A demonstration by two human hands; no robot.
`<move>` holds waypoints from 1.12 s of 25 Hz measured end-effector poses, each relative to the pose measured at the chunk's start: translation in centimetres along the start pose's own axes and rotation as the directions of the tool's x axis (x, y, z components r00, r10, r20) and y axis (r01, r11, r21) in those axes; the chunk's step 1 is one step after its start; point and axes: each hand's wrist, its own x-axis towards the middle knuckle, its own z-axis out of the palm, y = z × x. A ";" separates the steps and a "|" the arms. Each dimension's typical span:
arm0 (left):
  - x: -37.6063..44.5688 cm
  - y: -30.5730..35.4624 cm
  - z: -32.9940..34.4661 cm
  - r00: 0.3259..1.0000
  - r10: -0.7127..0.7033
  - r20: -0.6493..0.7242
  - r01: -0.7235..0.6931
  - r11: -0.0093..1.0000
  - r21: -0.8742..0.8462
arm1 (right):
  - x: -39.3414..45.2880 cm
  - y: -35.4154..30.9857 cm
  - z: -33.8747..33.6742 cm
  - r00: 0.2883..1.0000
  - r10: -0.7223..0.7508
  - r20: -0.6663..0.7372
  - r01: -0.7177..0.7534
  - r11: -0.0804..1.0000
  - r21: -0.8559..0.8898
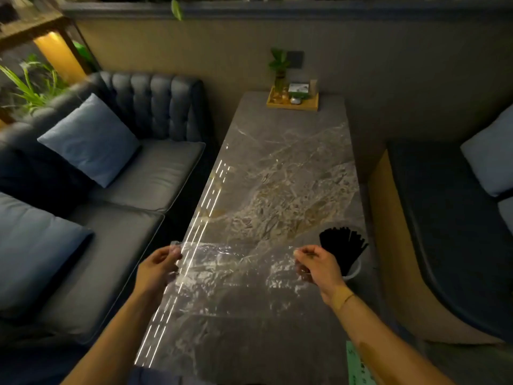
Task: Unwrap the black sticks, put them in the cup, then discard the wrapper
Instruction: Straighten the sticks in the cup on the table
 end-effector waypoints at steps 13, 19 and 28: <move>5.3 -7.8 -2.5 0.976 -0.180 0.119 0.095 0.853 0.513 | 2.3 11.3 2.5 0.944 0.193 -0.269 -0.249 0.949 -0.192; 5.9 -9.0 -3.7 0.966 -0.212 0.151 0.058 0.740 0.670 | 2.7 13.4 2.7 0.921 0.167 -0.351 -0.285 0.904 -0.318; 4.4 -8.5 -3.5 0.983 -0.109 0.149 -0.037 0.673 0.738 | 0.8 13.8 1.5 0.944 0.118 -0.307 -0.261 0.837 -0.481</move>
